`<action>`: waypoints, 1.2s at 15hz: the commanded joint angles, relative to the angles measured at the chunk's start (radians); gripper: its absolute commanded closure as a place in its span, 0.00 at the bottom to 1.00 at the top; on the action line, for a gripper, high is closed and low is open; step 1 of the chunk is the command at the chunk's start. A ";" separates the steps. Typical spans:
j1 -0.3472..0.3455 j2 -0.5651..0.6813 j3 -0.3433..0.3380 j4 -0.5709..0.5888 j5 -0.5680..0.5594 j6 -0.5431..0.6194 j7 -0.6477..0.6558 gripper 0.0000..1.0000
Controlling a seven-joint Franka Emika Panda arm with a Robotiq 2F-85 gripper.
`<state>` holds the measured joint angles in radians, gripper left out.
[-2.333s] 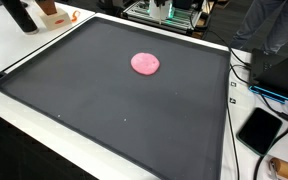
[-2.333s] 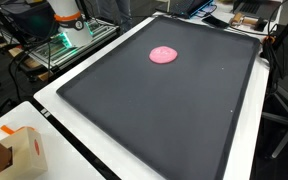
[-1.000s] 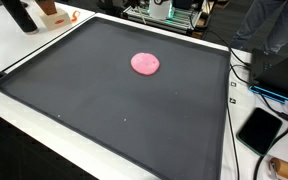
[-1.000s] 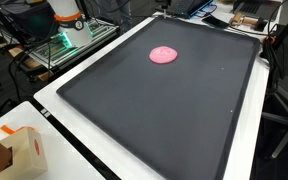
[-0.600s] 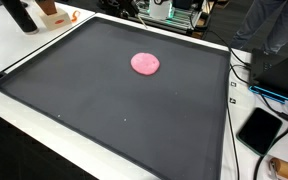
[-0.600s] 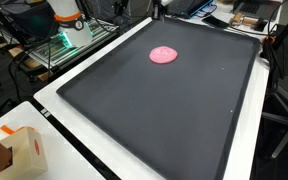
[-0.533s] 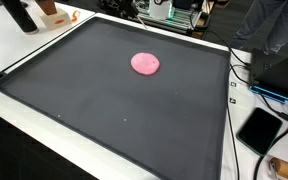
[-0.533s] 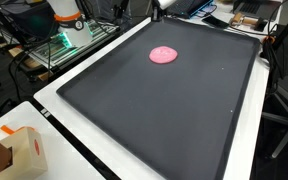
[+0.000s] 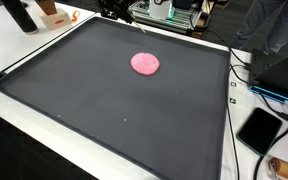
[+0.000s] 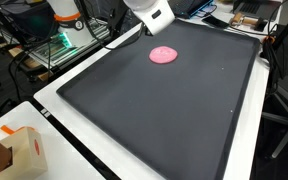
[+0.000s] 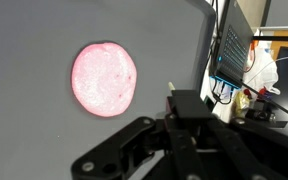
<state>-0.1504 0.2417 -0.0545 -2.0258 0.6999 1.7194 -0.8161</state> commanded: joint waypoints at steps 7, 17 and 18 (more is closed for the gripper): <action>-0.042 0.077 -0.002 0.024 0.027 -0.051 -0.080 0.97; -0.061 0.116 -0.005 0.022 0.019 -0.049 -0.113 0.97; -0.061 0.117 -0.006 0.021 0.019 -0.046 -0.109 0.97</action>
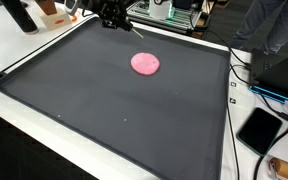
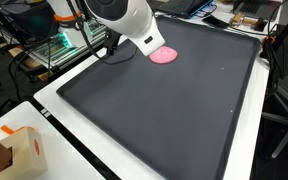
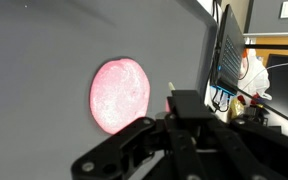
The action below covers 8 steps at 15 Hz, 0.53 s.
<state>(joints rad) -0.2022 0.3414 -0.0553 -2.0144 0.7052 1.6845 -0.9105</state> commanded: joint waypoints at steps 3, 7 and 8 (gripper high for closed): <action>-0.012 0.024 -0.006 0.011 0.014 -0.007 -0.016 0.97; -0.012 0.024 -0.010 0.010 0.012 -0.001 -0.006 0.97; -0.011 0.022 -0.011 0.010 0.012 0.002 0.000 0.97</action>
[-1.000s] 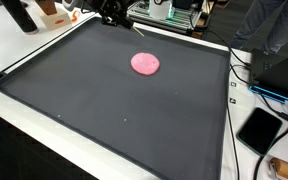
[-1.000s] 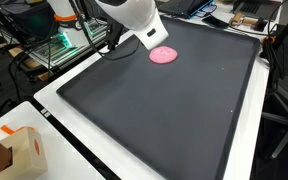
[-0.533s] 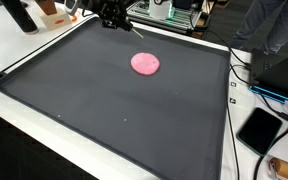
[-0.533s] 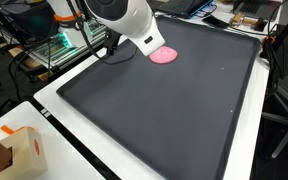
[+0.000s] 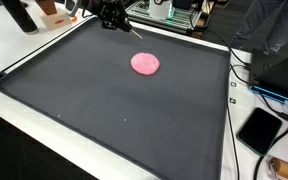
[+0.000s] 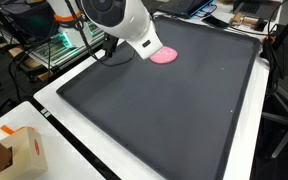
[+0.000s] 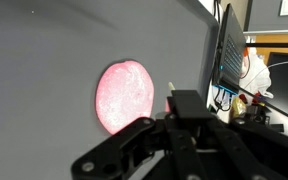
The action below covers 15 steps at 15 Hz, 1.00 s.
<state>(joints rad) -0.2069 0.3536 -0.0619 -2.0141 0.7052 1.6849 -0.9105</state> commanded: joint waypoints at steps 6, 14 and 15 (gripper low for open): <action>0.001 -0.007 -0.007 0.013 0.005 0.036 0.021 0.97; 0.027 -0.062 -0.006 0.009 -0.042 0.124 0.075 0.97; 0.032 -0.074 -0.005 0.006 -0.052 0.138 0.086 0.97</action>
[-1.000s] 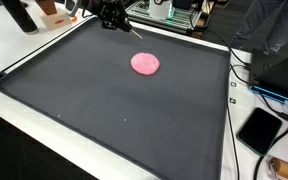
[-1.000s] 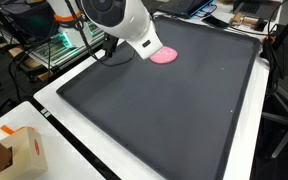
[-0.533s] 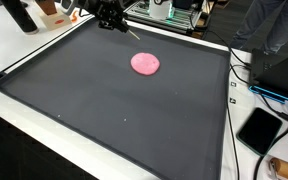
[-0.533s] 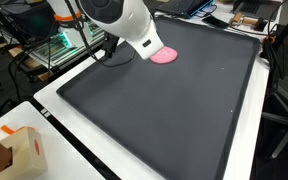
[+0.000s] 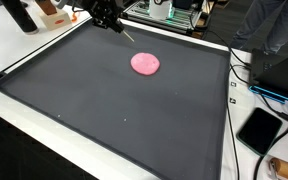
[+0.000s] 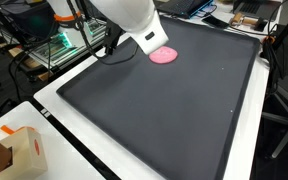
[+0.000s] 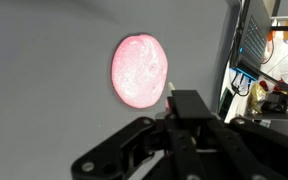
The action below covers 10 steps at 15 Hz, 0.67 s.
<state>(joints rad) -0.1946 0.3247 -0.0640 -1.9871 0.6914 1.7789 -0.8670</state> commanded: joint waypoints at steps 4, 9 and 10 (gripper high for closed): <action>0.048 -0.096 0.006 -0.033 -0.101 0.094 0.095 0.97; 0.092 -0.163 0.029 -0.048 -0.227 0.147 0.189 0.97; 0.102 -0.177 0.034 -0.052 -0.251 0.158 0.207 0.97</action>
<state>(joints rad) -0.1178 0.2075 -0.0425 -1.9931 0.5129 1.8891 -0.7207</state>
